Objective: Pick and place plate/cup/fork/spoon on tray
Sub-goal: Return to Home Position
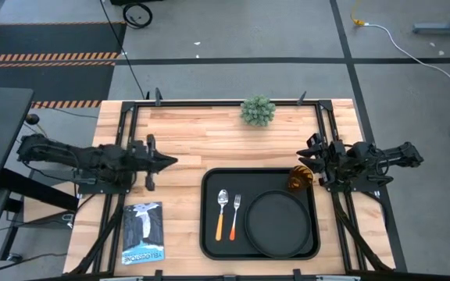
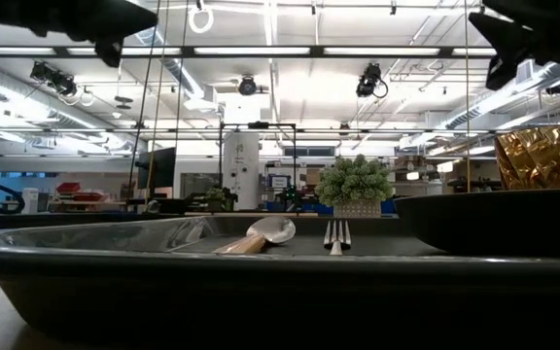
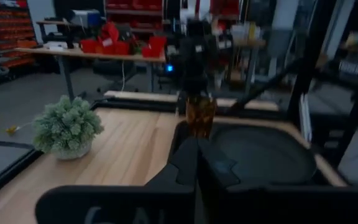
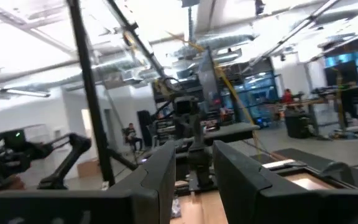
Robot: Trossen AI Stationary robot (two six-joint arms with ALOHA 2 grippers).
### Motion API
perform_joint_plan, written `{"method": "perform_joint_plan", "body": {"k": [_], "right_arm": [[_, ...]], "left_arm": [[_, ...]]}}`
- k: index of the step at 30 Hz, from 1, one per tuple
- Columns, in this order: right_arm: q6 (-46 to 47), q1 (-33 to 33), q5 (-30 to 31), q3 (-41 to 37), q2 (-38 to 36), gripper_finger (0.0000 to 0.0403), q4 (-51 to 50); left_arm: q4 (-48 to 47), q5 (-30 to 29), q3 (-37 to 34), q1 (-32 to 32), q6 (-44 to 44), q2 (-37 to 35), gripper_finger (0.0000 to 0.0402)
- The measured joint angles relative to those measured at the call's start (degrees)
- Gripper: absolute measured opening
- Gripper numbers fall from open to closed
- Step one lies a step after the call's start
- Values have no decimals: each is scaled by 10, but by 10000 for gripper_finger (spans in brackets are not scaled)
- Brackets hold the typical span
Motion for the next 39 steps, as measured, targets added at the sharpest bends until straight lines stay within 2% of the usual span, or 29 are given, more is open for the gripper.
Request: {"method": "perform_joint_plan", "body": {"k": [6,10,15,21,39], "right_arm": [[1,0,72,-6,0,114,3],[-2,0,90,-6,0,114,6],[18,0,111,-6,1,114,6],[12,0,108,-6,2,114,-10],[-4,0,107,-6,2,114,-17]], "left_arm": [[1,-3,-58,0,-39,-93,8],[20,-7,-94,-1,-50,-130,8],[94,-5,-152,-1,-50,-155,9],[154,-8,-205,-1,-50,-158,9],[108,-9,-205,-1,-37,-157,9]]}}
